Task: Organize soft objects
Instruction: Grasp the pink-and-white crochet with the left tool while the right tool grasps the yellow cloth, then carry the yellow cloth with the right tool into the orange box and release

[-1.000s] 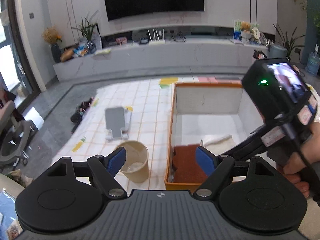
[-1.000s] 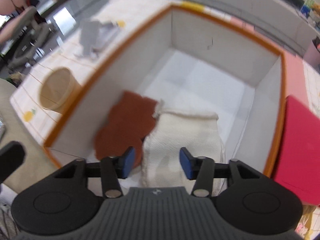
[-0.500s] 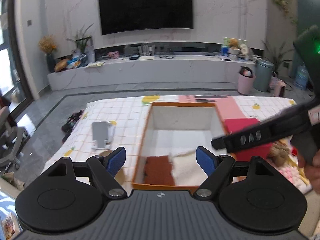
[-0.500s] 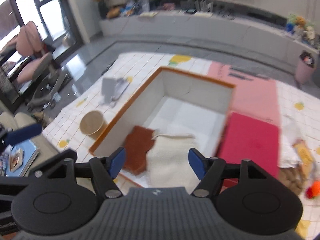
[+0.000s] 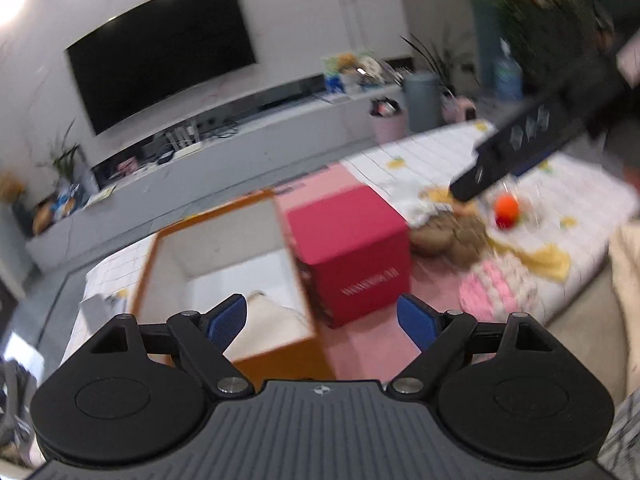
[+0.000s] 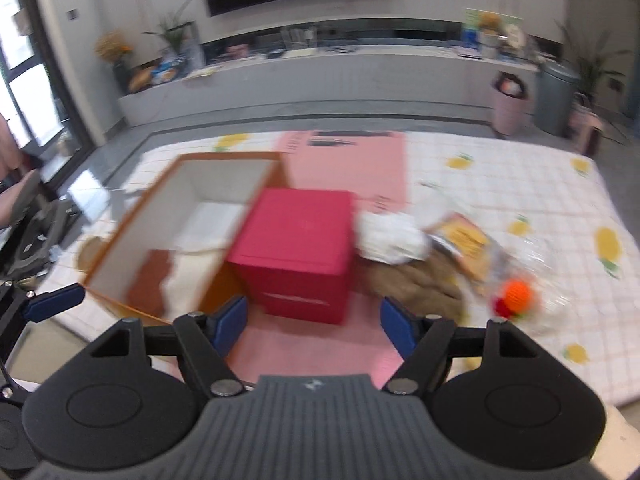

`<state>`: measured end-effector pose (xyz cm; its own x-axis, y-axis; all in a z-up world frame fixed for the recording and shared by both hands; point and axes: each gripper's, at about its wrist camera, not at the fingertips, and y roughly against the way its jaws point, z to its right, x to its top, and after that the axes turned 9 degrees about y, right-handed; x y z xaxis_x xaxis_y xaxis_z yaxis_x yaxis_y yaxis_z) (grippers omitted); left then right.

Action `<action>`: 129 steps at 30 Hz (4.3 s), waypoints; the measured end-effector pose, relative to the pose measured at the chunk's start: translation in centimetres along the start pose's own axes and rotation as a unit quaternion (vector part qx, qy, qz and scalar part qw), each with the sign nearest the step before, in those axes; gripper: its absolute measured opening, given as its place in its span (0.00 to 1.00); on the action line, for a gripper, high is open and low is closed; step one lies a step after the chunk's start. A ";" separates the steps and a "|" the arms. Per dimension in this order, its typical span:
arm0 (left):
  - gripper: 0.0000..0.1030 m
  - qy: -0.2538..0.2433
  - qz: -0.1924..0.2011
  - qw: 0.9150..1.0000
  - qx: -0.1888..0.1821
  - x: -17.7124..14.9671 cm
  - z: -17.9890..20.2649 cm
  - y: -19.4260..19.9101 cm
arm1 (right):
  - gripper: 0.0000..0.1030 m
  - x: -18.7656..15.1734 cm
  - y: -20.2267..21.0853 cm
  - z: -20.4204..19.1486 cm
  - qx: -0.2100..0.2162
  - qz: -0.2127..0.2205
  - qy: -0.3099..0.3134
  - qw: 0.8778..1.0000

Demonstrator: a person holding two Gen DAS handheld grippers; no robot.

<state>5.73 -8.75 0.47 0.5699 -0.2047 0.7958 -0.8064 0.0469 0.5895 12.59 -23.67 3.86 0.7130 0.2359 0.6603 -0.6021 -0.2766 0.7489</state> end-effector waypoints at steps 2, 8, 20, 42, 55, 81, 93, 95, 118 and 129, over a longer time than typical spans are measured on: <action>0.97 -0.022 -0.003 1.000 -0.021 -0.9 1.7 -1.5 | 0.71 -1.6 -0.4 2.3 -0.015 -0.004 -0.011 1.000; 0.97 -0.085 -0.014 0.988 -0.130 -3.2 5.8 -5.2 | 0.71 -6.2 -4.5 8.5 -0.078 -0.031 -0.007 0.996; 0.97 -0.254 -0.016 0.913 -0.318 -2.8 10.0 -10.3 | 0.80 -10.4 -10.3 13.4 -0.105 -0.097 0.036 0.989; 0.97 -0.324 -0.100 0.880 -0.333 0.1 15.9 -18.5 | 0.64 -11.2 -13.5 16.6 -0.058 -0.113 -0.010 0.992; 1.00 -0.349 -0.110 0.880 -0.303 -2.0 17.0 -18.8 | 0.42 -11.3 -13.5 16.3 -0.064 -0.118 0.004 0.991; 0.44 -0.188 -0.156 0.952 -0.187 -0.2 17.0 -14.6 | 0.05 -11.8 -11.7 16.5 -0.054 -0.125 -0.043 0.990; 0.44 -0.162 -0.111 0.963 -0.186 2.7 15.0 -9.7 | 0.05 -11.7 -7.3 15.7 -0.051 -0.066 -0.091 0.992; 0.44 -0.152 -0.095 0.966 -0.184 3.4 14.0 -8.4 | 0.05 -11.6 -6.2 15.5 -0.052 -0.056 -0.095 0.993; 0.44 -0.016 -0.004 0.999 -0.046 5.3 -9.6 -0.1 | 0.06 -0.5 2.3 -4.7 0.042 0.102 0.060 0.992; 0.44 0.079 0.027 0.996 -0.008 4.2 -14.7 -4.3 | 0.07 3.5 -4.2 -12.2 0.074 0.078 0.055 0.993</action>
<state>13.92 4.61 3.28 0.5443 -0.0447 0.8377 -0.8348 0.0697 0.5461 13.21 -10.34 3.66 0.5670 0.2771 0.7757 -0.6374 -0.4489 0.6263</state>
